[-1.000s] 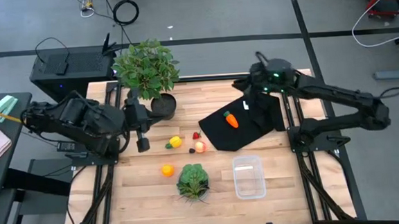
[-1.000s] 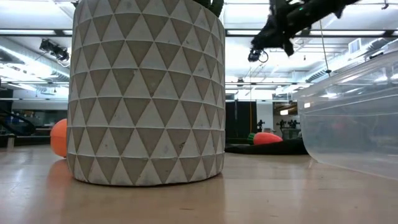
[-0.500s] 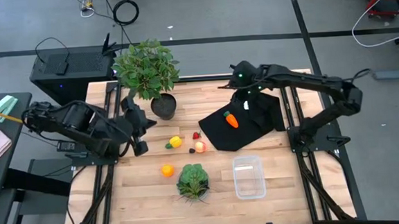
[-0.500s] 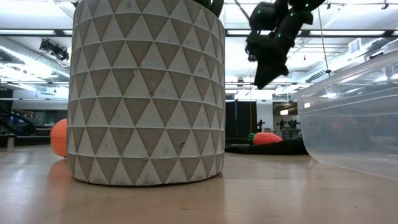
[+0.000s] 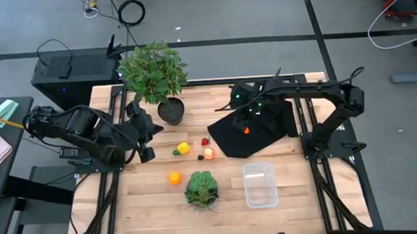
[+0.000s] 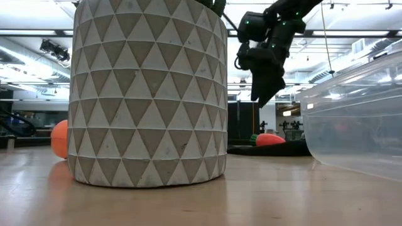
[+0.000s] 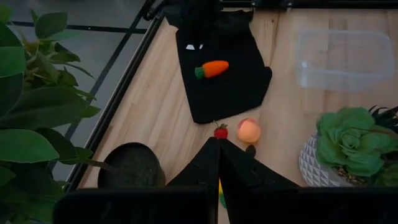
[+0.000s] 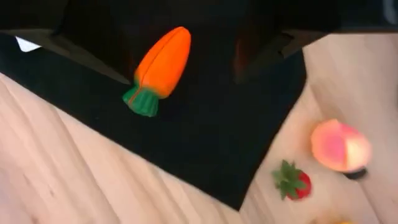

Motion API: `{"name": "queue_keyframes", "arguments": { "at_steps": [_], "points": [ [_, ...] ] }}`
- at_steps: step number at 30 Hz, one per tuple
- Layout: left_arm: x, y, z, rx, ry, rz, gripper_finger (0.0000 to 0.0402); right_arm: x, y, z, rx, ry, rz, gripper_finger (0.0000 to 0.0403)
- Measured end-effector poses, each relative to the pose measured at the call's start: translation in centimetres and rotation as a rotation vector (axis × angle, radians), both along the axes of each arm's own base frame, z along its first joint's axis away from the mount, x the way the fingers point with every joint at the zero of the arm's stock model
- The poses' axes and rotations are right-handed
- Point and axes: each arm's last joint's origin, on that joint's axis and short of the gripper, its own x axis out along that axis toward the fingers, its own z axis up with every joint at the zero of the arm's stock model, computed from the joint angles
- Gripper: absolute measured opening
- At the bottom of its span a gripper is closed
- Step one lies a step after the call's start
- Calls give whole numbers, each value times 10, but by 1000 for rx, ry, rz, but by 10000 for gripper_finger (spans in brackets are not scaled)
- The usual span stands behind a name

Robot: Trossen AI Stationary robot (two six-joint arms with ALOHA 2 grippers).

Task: Pick and placing Produce into tupperware
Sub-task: Put the carrot into the transparent bin

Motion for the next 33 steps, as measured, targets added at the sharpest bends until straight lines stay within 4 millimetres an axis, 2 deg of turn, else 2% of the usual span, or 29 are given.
{"name": "queue_keyframes", "arguments": {
  "at_steps": [4, 9, 17, 24, 33],
  "points": [
    [0, 0, 0, 3, 1, -3, 17, 2, -1, -11, -50, 83, -84, 320],
    [0, 0, 0, 2, 1, -3, 19, 0, -2, -28, -10, 202, -263, 317],
    [1, 0, 1, -2, -9, -3, 11, 9, 5, -43, 34, 231, -238, 304],
    [1, 0, 1, -8, -14, 0, 22, 16, 3, -59, 43, 258, -252, 309],
    [1, -1, 1, -20, -10, -12, 11, 21, 1, -70, 52, 270, -249, 306]
  ]
}}
